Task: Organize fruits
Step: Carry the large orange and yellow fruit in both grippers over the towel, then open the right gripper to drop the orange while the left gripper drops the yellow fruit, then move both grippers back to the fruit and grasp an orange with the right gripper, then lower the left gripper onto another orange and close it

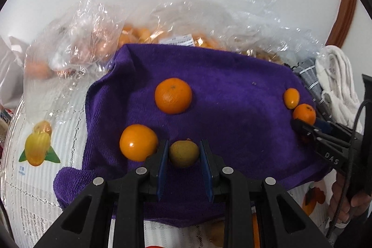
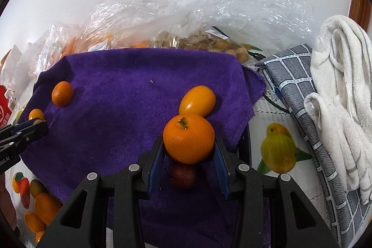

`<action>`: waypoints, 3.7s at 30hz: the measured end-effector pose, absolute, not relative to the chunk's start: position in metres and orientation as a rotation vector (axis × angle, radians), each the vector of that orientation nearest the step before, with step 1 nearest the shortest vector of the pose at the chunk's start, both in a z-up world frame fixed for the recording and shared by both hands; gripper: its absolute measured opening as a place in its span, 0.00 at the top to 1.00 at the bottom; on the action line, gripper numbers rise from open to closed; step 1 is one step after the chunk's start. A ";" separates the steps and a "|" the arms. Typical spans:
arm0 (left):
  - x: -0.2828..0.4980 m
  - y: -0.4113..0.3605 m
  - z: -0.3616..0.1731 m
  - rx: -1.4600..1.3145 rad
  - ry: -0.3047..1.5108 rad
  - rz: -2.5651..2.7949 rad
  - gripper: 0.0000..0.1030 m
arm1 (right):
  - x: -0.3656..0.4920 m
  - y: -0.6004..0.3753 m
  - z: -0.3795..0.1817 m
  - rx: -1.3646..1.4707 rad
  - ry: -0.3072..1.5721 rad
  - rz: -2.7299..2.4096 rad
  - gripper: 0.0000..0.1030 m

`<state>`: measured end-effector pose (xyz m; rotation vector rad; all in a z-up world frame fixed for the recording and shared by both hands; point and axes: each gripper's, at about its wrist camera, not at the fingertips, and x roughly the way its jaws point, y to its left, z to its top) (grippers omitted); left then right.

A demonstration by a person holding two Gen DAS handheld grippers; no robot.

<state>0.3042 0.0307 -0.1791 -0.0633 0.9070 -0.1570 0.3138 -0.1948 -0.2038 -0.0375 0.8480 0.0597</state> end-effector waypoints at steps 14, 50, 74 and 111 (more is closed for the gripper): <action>0.308 0.032 -0.185 -0.063 0.933 -0.143 0.75 | 0.312 -0.187 -0.207 -0.061 0.846 0.081 0.50; 0.250 0.047 -0.136 -0.162 0.853 -0.253 0.38 | 0.214 -0.188 -0.162 -0.034 0.828 -0.016 0.38; 0.180 0.140 -0.179 -0.211 0.935 0.015 0.39 | 0.146 -0.117 -0.178 0.022 0.812 0.277 0.43; 0.154 0.043 -0.172 -0.191 0.900 -0.217 0.34 | 0.145 -0.216 -0.201 0.059 0.809 0.140 0.65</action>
